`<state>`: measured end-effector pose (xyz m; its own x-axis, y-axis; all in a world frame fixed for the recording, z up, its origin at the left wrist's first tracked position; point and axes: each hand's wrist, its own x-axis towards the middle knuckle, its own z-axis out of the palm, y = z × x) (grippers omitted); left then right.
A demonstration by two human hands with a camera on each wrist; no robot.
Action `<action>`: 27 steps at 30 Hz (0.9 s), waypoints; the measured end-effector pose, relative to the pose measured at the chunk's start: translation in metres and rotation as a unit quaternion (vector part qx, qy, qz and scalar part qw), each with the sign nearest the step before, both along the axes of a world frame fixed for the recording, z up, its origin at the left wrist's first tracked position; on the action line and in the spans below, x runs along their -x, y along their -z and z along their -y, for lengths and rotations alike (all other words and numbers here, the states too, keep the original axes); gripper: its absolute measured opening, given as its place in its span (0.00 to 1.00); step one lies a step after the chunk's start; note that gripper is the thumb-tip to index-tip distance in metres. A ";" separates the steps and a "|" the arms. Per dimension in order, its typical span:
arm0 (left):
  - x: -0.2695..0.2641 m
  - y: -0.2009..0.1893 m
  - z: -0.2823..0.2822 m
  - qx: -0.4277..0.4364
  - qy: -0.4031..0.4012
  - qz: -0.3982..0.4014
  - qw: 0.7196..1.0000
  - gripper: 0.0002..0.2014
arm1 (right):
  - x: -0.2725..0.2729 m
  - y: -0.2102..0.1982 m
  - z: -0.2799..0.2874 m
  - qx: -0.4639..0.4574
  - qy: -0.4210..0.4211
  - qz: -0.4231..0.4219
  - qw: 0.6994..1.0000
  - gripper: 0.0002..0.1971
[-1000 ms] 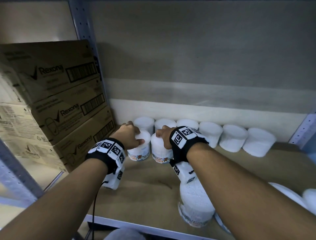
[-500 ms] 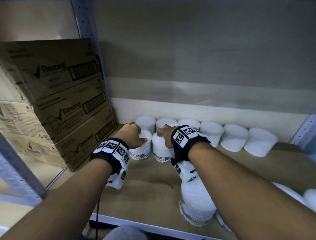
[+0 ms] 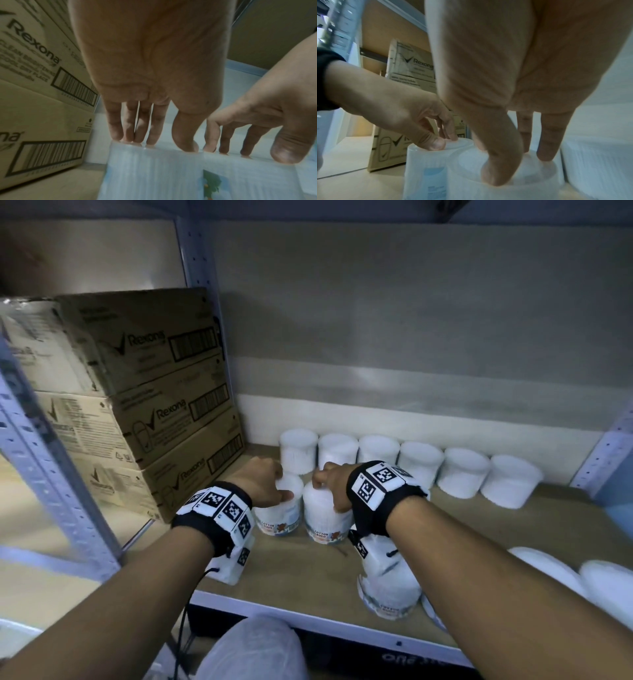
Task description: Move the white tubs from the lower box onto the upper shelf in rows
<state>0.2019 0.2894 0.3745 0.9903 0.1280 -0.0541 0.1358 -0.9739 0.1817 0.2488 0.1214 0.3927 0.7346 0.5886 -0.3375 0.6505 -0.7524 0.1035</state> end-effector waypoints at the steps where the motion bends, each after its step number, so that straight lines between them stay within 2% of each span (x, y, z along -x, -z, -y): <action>1: 0.007 0.001 -0.001 0.000 0.000 -0.002 1.000 0.28 | 0.008 -0.001 0.002 0.004 -0.004 -0.009 1.000 0.28; 9: 0.059 0.003 0.004 -0.003 0.013 0.019 1.000 0.26 | 0.054 -0.006 0.008 0.018 -0.031 -0.041 0.998 0.30; 19: 0.089 0.007 0.011 0.010 0.039 0.035 0.999 0.26 | 0.083 -0.005 0.024 -0.004 -0.044 -0.045 0.998 0.31; 24: 0.092 0.006 0.015 0.024 0.051 0.039 0.998 0.23 | 0.087 -0.005 0.030 -0.035 -0.036 -0.062 0.997 0.31; 27: 0.089 -0.005 0.021 0.049 0.058 0.058 0.995 0.20 | 0.086 -0.013 0.039 -0.093 -0.020 -0.072 0.993 0.28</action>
<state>0.1133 0.2682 0.3792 0.9985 0.0115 0.0544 -0.0046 -0.9584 0.2853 0.1625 0.0820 0.4056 0.6614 0.6784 -0.3200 0.6783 -0.7230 -0.1308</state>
